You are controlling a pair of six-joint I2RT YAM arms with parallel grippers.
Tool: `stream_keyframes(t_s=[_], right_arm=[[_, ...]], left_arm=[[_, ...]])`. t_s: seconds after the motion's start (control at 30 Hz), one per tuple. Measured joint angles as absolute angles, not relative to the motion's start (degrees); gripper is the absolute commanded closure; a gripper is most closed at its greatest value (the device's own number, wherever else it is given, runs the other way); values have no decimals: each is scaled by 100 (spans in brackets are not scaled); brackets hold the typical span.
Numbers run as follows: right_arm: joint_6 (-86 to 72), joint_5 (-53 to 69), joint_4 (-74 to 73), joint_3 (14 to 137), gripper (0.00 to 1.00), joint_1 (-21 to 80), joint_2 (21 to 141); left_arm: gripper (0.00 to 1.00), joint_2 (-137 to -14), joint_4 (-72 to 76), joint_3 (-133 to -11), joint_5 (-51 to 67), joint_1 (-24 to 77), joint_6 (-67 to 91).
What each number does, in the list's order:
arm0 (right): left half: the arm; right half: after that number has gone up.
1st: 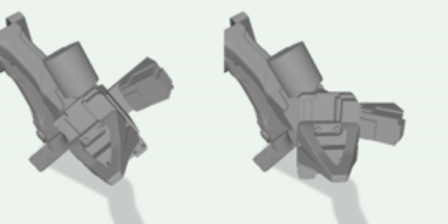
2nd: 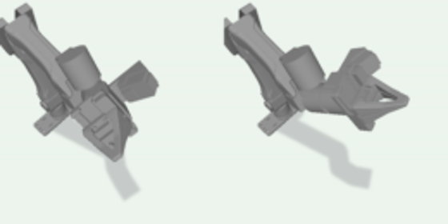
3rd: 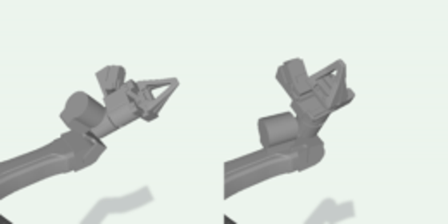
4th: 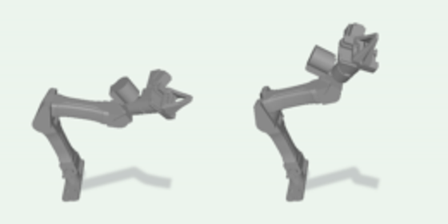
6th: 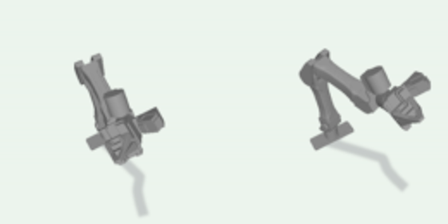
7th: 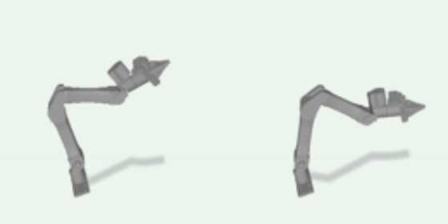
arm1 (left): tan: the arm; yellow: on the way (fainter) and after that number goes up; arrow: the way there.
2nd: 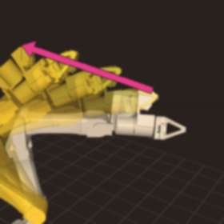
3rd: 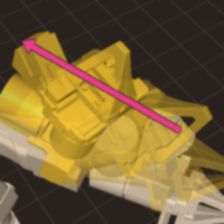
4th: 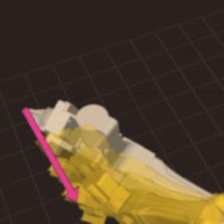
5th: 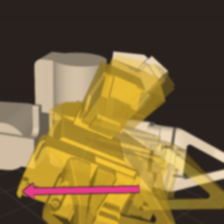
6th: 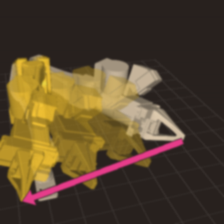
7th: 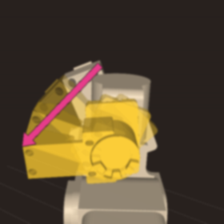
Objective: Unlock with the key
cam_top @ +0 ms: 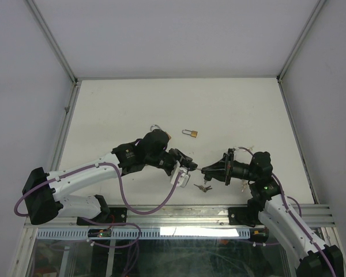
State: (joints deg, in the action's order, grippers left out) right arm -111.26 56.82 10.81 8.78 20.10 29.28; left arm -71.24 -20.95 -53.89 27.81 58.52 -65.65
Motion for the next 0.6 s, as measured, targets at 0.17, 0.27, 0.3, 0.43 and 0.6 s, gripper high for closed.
stream_keyframes(t_s=[0.17, 0.27, 0.3, 0.43, 0.6], right_arm=[[-11080, 5638, 1048, 908, 100, 2005, 2910], [-11067, 5636, 1046, 908, 100, 2003, 2912], [-11063, 5636, 1046, 908, 100, 2001, 2910], [-11052, 5577, 1037, 908, 100, 1999, 2902], [-10984, 5531, 1000, 934, 100, 1999, 2899]], left_arm=[[100, -7124, -2067, -5389, 2799, 5850, -6578], [100, -7126, -2062, -5389, 2797, 5850, -6576], [100, -7126, -2060, -5389, 2794, 5852, -6573], [100, -7161, -2029, -5389, 2738, 5857, -6547], [100, -7207, -1977, -5398, 2558, 5946, -6495]])
